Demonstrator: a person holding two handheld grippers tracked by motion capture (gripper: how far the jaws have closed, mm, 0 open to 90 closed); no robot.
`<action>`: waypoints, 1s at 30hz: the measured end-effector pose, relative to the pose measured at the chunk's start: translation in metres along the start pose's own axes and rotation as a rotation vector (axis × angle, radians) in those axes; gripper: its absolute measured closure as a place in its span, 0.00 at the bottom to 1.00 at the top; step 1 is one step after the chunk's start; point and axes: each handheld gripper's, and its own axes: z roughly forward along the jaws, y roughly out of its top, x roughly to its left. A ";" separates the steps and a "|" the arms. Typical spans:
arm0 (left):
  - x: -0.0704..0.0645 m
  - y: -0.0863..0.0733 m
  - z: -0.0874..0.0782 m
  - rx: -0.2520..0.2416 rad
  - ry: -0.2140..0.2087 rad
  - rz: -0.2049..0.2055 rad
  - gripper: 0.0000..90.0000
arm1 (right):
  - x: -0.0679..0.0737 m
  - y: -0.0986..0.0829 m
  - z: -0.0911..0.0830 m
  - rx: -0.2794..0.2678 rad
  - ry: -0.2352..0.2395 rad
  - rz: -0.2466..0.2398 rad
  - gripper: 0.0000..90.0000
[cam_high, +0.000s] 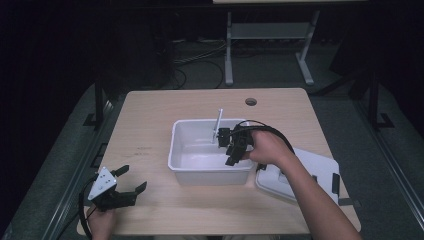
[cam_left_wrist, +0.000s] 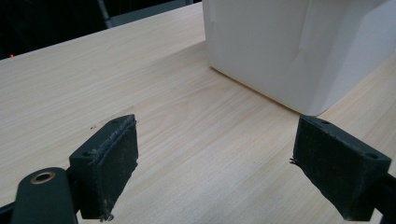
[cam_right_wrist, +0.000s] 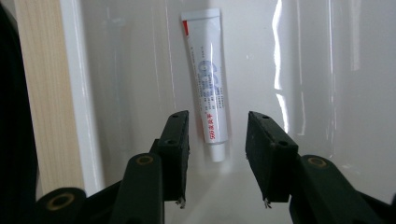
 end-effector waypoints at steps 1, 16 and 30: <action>0.000 0.000 0.000 0.000 0.000 0.000 0.15 | 0.000 0.000 -0.001 0.003 0.000 0.005 0.64; -0.001 0.000 0.000 0.002 0.000 0.001 0.15 | 0.005 0.000 -0.017 -0.010 -0.041 0.004 0.55; -0.002 0.001 0.001 0.005 -0.003 0.003 0.15 | 0.009 -0.002 -0.033 -0.024 -0.070 0.007 0.51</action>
